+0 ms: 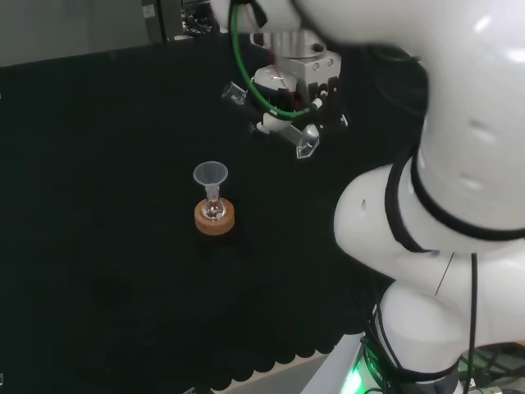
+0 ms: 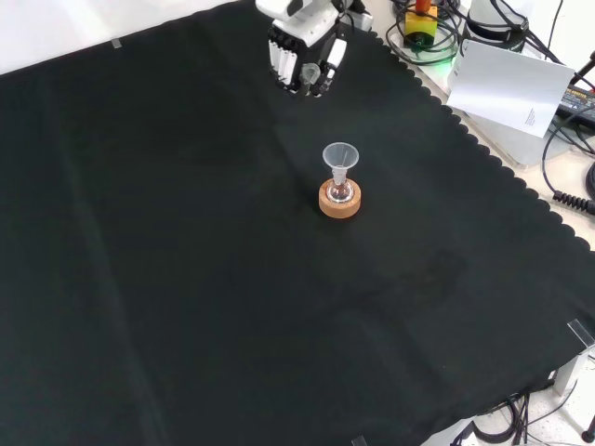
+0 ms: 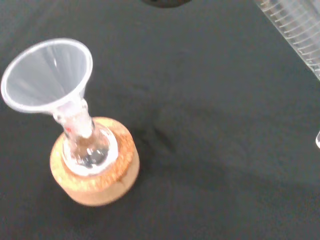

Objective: Put the graduated cylinder back on the table.

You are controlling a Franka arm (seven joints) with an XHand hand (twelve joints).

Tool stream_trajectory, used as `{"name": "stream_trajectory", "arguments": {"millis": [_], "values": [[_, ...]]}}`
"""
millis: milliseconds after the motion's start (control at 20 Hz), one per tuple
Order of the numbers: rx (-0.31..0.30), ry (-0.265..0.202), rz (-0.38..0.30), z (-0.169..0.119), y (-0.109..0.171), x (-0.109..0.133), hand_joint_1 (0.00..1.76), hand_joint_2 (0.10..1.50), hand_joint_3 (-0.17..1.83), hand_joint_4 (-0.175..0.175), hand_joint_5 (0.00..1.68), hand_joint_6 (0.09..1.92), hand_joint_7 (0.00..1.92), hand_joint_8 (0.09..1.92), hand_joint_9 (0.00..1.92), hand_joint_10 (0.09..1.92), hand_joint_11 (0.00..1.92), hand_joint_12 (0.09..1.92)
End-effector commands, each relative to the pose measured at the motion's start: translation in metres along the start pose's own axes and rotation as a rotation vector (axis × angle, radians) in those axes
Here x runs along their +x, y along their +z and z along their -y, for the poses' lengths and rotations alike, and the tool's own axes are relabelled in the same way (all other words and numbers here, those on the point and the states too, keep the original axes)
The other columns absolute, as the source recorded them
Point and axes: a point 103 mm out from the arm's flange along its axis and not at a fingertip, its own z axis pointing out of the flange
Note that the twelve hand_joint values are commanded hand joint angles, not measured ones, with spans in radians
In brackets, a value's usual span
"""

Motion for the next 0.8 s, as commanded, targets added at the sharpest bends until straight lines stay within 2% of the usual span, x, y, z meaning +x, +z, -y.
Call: {"name": "stream_trajectory", "arguments": {"millis": [50, 400, 800], "values": [[-0.153, -0.06, -0.246, -0.064, 0.008, -0.036, 1.26, 1.1, 0.0, -0.175, 1.0, 0.97, 1.03, 0.96, 1.44, 0.09, 1.25, 0.73], [-0.223, -0.091, -0.332, -0.107, 0.014, -0.05, 1.26, 1.1, 0.0, -0.175, 1.0, 0.97, 1.03, 0.96, 1.44, 0.09, 1.25, 0.74], [-0.3, -0.113, -0.407, -0.139, 0.023, -0.056, 1.26, 1.1, 0.0, -0.175, 1.0, 0.98, 1.02, 0.96, 1.43, 0.09, 1.25, 0.74]]}}
